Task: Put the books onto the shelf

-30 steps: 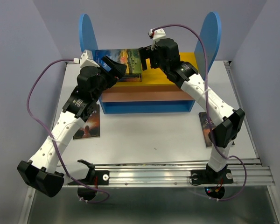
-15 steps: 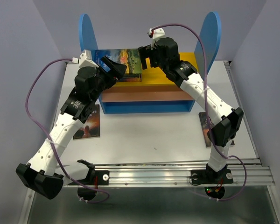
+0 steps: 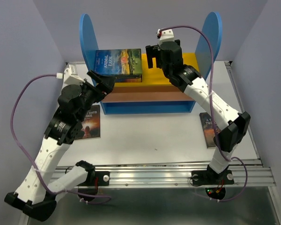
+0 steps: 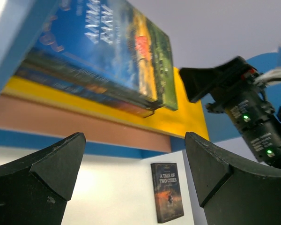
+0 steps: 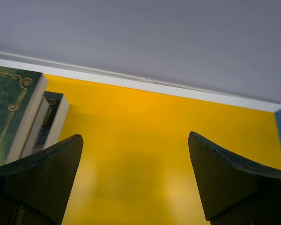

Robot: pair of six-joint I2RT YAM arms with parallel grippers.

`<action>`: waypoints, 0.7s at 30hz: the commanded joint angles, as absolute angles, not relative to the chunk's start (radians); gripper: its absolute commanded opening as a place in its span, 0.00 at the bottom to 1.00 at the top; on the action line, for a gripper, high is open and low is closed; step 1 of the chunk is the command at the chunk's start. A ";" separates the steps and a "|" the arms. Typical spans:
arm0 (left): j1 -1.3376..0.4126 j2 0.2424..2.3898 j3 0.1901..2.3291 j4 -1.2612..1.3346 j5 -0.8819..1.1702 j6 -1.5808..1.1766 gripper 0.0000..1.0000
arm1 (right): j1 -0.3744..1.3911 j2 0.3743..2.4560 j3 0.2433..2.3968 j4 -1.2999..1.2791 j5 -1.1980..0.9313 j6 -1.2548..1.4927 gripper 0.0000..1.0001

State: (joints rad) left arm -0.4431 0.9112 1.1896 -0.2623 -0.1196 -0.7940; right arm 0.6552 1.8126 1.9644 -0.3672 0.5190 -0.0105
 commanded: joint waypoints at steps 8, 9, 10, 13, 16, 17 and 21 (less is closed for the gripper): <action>-0.439 0.626 0.971 -0.678 -0.524 -1.025 0.99 | 0.669 1.306 1.456 -0.281 0.481 0.222 1.00; -0.437 0.621 0.930 -0.680 -0.534 -1.034 0.99 | 0.669 1.280 1.416 -0.279 0.457 0.239 1.00; -0.436 0.624 0.911 -0.677 -0.540 -1.051 0.99 | 0.678 1.240 1.351 -0.278 0.437 0.259 1.00; -0.413 0.667 0.850 -0.646 -0.538 -1.061 0.99 | 0.730 1.206 1.245 -0.276 0.351 0.301 1.00; -0.350 0.722 0.796 -0.591 -0.494 -1.043 0.99 | 0.845 1.192 1.145 -0.244 0.359 0.325 1.00; -0.275 0.744 0.764 -0.530 -0.442 -1.005 0.99 | 0.894 1.184 1.117 -0.209 0.336 0.331 1.00; -0.063 0.808 0.698 -0.408 -0.260 -0.925 0.99 | 0.940 1.222 1.026 -0.118 0.224 0.402 1.00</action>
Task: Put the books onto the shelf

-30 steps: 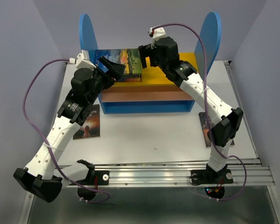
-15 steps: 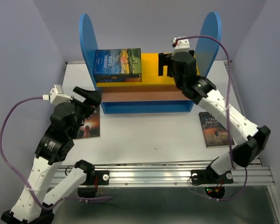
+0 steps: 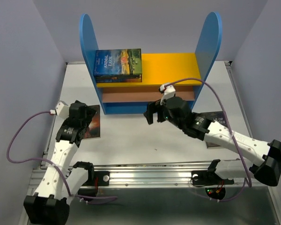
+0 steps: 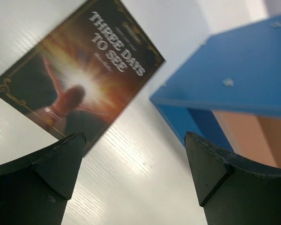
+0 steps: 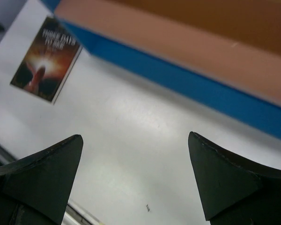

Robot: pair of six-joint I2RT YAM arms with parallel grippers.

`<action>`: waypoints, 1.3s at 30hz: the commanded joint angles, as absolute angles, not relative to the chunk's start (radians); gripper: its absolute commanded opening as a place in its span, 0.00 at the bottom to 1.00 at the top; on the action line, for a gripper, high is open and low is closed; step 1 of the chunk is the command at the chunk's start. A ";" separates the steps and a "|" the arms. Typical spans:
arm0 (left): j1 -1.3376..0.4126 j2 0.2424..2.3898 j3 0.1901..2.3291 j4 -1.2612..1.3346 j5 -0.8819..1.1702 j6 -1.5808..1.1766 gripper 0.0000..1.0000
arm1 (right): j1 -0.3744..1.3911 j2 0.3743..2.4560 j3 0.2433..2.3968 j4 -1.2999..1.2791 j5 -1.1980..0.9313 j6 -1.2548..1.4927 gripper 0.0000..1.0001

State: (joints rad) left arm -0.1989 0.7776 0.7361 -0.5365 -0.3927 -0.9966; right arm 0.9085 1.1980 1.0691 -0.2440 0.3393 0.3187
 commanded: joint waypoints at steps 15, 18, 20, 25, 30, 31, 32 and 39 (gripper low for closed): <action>0.393 1.187 0.719 -0.195 -0.207 -0.819 0.99 | 1.080 1.706 1.153 0.215 0.173 0.523 1.00; 0.419 1.299 0.748 -0.196 -0.126 -0.749 0.99 | 1.080 1.747 1.173 0.268 0.173 0.493 1.00; 0.420 1.379 0.762 -0.209 -0.094 -0.742 0.99 | 1.080 1.796 1.224 0.272 0.141 0.471 1.00; 0.425 1.451 0.732 -0.135 0.027 -0.709 0.99 | 1.080 1.917 1.333 0.272 0.057 0.489 1.00; 0.423 1.413 0.692 -0.144 0.041 -0.695 0.97 | 1.080 2.042 1.439 0.250 0.047 0.535 1.00; 0.423 1.402 0.681 -0.144 0.041 -0.695 0.96 | 1.080 2.060 1.459 0.242 0.049 0.546 1.00; 0.423 1.393 0.670 -0.143 0.044 -0.695 0.96 | 1.080 2.098 1.492 0.239 0.046 0.551 1.00; 0.422 1.316 0.568 -0.091 0.161 -0.732 0.80 | 1.080 2.232 1.612 0.203 -0.021 0.617 1.00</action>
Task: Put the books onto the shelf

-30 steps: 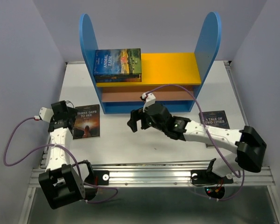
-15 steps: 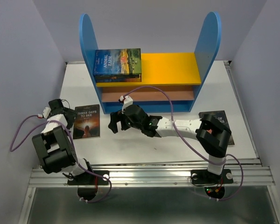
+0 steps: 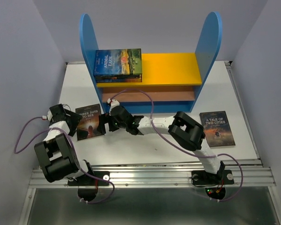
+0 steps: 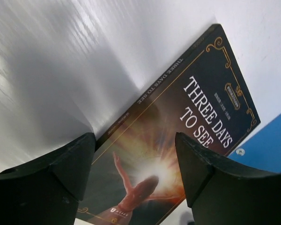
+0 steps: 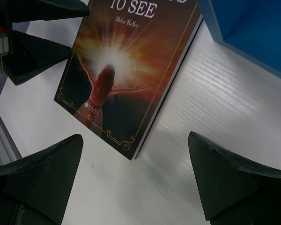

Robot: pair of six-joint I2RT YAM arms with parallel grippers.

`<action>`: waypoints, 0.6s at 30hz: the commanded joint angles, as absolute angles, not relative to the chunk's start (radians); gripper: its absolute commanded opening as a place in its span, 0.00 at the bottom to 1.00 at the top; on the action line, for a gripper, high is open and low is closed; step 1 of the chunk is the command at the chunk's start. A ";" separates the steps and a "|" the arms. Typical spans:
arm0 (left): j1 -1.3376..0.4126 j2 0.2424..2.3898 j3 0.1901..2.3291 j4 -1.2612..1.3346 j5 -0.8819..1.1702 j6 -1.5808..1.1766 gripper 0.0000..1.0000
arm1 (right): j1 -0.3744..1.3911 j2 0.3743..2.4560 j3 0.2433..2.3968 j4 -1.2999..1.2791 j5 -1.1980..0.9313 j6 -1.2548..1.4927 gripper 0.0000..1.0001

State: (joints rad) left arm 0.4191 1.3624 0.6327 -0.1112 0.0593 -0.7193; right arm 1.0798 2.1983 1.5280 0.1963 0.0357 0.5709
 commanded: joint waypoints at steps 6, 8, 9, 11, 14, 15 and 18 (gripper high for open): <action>0.422 1.275 0.540 -0.138 0.155 -0.723 0.71 | 1.080 2.233 1.615 0.196 -0.020 0.604 1.00; 0.422 1.263 0.537 -0.140 0.155 -0.716 0.65 | 1.080 2.238 1.621 0.196 -0.026 0.604 1.00; 0.422 1.253 0.537 -0.153 0.144 -0.721 0.64 | 1.080 2.244 1.626 0.192 -0.037 0.610 1.00; 0.423 1.250 0.534 -0.155 0.135 -0.716 0.62 | 1.080 2.259 1.643 0.189 -0.049 0.612 1.00; 0.422 1.256 0.537 -0.170 0.137 -0.707 0.60 | 1.080 2.284 1.675 0.158 -0.061 0.617 1.00; 0.422 1.258 0.534 -0.173 0.140 -0.709 0.60 | 1.080 2.290 1.684 0.137 -0.060 0.615 1.00; 0.422 1.258 0.529 -0.172 0.135 -0.710 0.60 | 1.080 2.312 1.721 0.086 -0.043 0.612 1.00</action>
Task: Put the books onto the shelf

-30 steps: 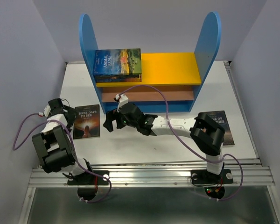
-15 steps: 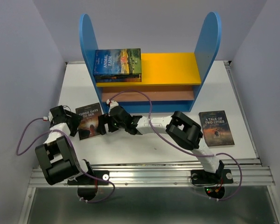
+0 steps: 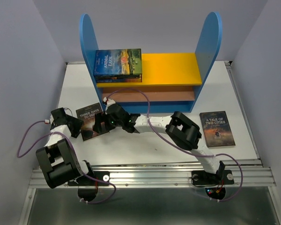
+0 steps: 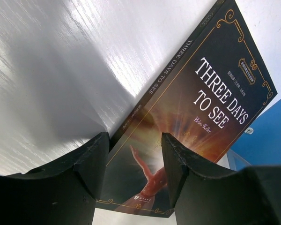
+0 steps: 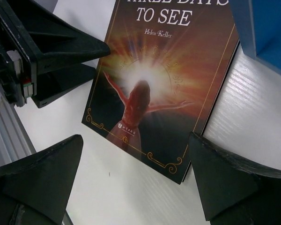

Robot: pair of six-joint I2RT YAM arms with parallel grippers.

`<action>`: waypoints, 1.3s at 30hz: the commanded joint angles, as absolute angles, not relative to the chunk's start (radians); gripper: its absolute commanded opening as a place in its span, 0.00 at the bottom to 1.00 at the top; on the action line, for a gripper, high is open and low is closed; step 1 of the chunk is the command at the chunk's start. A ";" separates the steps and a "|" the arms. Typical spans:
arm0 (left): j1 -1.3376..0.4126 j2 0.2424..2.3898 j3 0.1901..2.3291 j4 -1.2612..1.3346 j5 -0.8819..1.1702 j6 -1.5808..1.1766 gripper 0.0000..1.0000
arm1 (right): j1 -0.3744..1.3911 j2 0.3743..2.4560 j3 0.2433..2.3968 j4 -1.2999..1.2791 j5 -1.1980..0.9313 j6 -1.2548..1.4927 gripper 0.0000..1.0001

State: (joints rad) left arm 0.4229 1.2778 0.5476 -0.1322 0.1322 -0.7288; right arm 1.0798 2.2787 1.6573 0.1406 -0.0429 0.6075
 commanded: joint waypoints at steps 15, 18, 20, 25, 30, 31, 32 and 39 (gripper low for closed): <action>0.422 1.249 0.517 -0.170 0.118 -0.726 0.60 | 1.098 2.339 1.746 0.003 0.057 0.580 1.00; 0.422 1.250 0.511 -0.166 0.117 -0.729 0.60 | 1.098 2.359 1.775 0.003 0.023 0.555 1.00; 0.422 1.258 0.506 -0.156 0.124 -0.730 0.60 | 1.107 2.367 1.787 0.003 -0.032 0.555 1.00; 0.422 1.279 0.503 -0.150 0.129 -0.730 0.43 | 1.108 2.358 1.801 0.043 -0.100 0.554 0.96; 0.422 1.256 0.503 -0.167 0.091 -0.755 0.37 | 1.108 2.336 1.838 0.045 -0.097 0.537 0.91; 0.422 1.241 0.503 -0.175 0.084 -0.758 0.37 | 1.108 2.332 1.845 0.044 -0.097 0.534 0.89; 0.422 1.235 0.506 -0.181 0.065 -0.759 0.37 | 1.108 2.324 1.856 0.044 -0.106 0.534 0.86; 0.422 1.200 0.499 -0.195 0.037 -0.775 0.37 | 1.108 2.313 1.894 0.044 -0.129 0.531 0.82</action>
